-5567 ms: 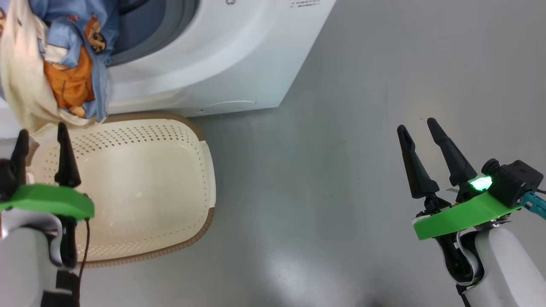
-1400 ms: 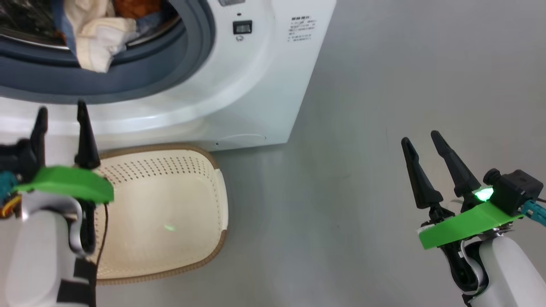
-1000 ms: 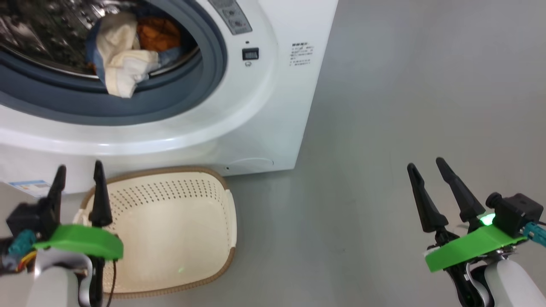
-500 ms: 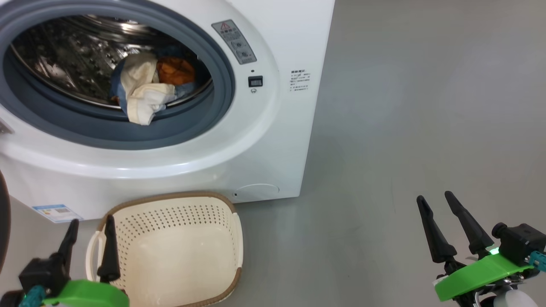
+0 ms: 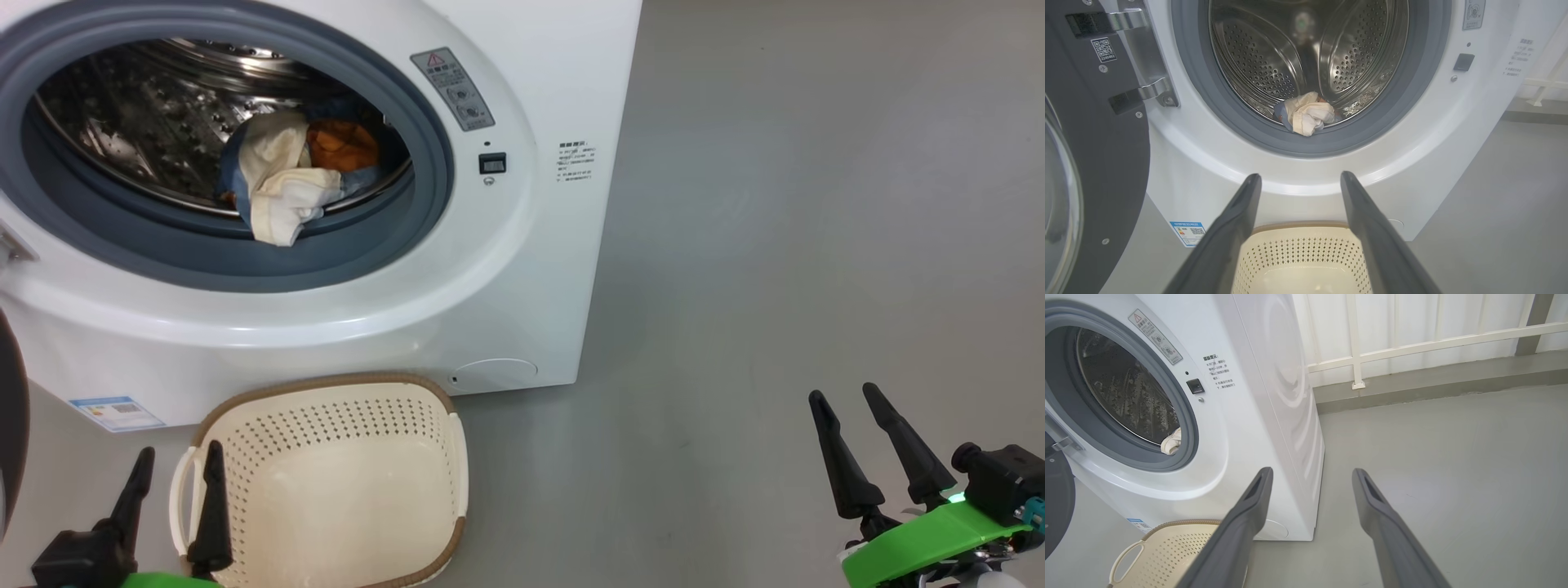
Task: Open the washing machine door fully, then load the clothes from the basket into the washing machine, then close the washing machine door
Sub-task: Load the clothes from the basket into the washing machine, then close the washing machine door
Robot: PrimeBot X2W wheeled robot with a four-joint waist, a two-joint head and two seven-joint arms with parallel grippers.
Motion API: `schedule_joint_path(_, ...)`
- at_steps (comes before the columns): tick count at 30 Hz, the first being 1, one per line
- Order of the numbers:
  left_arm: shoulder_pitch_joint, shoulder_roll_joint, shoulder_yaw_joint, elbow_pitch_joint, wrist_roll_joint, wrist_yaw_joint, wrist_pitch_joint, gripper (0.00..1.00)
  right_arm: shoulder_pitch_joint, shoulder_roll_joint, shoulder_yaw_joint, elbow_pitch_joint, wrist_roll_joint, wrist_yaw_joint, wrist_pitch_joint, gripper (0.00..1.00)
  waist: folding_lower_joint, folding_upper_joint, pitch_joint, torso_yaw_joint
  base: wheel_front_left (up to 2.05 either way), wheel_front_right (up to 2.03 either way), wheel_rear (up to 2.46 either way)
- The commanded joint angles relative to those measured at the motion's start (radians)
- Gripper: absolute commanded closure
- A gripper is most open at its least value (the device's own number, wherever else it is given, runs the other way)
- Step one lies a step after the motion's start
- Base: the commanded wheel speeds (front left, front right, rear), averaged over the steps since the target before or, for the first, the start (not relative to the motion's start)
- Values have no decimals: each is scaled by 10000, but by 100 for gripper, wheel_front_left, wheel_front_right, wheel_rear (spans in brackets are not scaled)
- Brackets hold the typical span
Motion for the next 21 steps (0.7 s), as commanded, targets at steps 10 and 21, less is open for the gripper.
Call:
schedule_joint_path(10, -130, 105, 436, -474, 14, -25, -65, 0, -77, -94, 159, -271, -1, 16, -120, 0, 0, 0, 50, 28, 0, 0, 0)
schedule_joint_path(21, -163, 92, 584, -469, 58, -25, -65, 0, -151, -34, 166, -246, -12, 16, -120, 0, 0, 0, 133, 3, -2, 2, 0)
